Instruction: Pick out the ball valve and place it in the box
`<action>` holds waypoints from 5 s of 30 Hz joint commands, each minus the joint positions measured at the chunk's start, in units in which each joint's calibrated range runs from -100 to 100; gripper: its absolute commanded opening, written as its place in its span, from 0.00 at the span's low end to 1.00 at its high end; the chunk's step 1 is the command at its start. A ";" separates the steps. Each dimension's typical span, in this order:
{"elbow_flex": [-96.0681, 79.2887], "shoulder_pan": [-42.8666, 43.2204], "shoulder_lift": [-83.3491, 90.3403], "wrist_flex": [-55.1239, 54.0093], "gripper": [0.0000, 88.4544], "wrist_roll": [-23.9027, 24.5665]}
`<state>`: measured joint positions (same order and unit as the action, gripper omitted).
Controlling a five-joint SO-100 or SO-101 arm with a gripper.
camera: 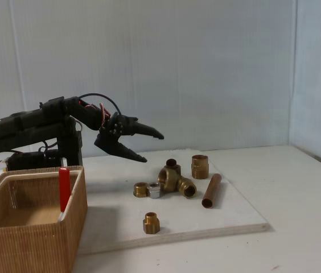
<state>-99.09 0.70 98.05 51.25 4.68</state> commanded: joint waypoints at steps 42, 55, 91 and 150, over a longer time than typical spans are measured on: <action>-0.55 1.73 0.68 20.43 0.02 -3.33; -0.55 1.95 0.68 20.34 0.02 0.71; -0.55 1.95 0.76 8.89 0.02 -8.82; -0.55 1.88 0.68 10.18 0.02 -8.92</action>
<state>-99.09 2.48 98.39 61.22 -3.90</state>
